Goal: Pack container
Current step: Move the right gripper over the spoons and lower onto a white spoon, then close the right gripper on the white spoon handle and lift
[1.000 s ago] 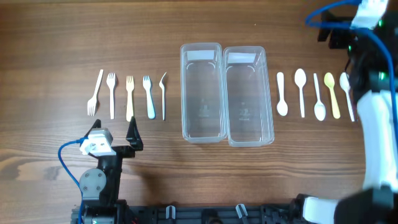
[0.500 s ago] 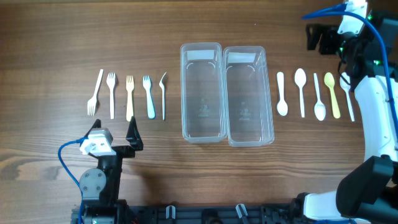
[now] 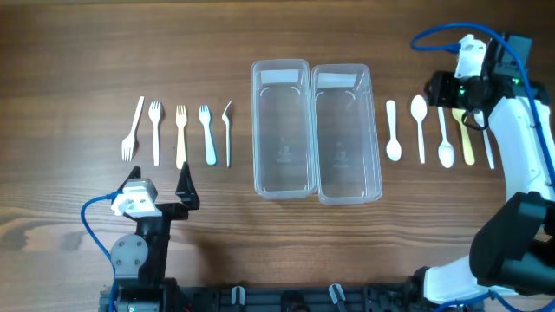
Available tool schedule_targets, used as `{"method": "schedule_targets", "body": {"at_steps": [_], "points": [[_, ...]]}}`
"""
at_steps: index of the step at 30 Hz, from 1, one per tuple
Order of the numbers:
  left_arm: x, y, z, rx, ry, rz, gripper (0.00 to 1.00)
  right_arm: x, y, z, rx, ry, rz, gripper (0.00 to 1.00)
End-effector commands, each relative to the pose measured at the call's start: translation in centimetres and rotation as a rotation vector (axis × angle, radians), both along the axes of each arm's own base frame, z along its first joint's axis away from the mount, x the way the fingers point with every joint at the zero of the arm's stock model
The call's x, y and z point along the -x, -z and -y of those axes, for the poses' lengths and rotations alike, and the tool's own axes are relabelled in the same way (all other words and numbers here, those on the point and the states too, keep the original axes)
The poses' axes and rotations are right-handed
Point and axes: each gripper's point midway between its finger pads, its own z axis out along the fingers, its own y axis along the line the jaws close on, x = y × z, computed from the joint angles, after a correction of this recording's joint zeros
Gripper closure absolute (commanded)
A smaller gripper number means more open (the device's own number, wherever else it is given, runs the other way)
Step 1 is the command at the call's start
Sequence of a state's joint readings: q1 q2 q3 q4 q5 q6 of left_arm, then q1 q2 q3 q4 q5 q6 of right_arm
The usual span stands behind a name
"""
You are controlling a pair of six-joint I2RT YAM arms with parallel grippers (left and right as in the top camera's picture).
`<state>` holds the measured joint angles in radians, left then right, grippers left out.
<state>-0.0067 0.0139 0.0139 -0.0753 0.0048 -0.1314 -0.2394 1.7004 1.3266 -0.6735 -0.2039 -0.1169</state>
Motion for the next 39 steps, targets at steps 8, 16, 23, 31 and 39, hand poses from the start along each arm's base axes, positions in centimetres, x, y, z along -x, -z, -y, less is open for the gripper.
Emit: {"method": "schedule_targets", "body": {"at_steps": [8,16,23,31,39], "points": [[0.0,0.2,0.3,-0.022,0.018,0.0,0.0,2.0,4.8,1.7,0.165,-0.127,-0.199,0.35],[0.0,0.2,0.3,-0.022,0.019,0.0,0.0,2.4,8.4,1.4,0.136,-0.136,-0.289,0.39],[0.0,0.2,0.3,-0.022,0.019,0.0,0.0,2.6,10.9,0.6,0.119,-0.154,-0.343,0.4],[0.0,0.2,0.3,-0.022,0.018,0.0,0.0,2.1,13.1,-0.1,0.11,-0.157,-0.364,0.4],[0.0,0.2,0.3,-0.022,0.018,0.0,0.0,1.6,13.5,0.7,0.149,-0.142,-0.352,0.39]]}}
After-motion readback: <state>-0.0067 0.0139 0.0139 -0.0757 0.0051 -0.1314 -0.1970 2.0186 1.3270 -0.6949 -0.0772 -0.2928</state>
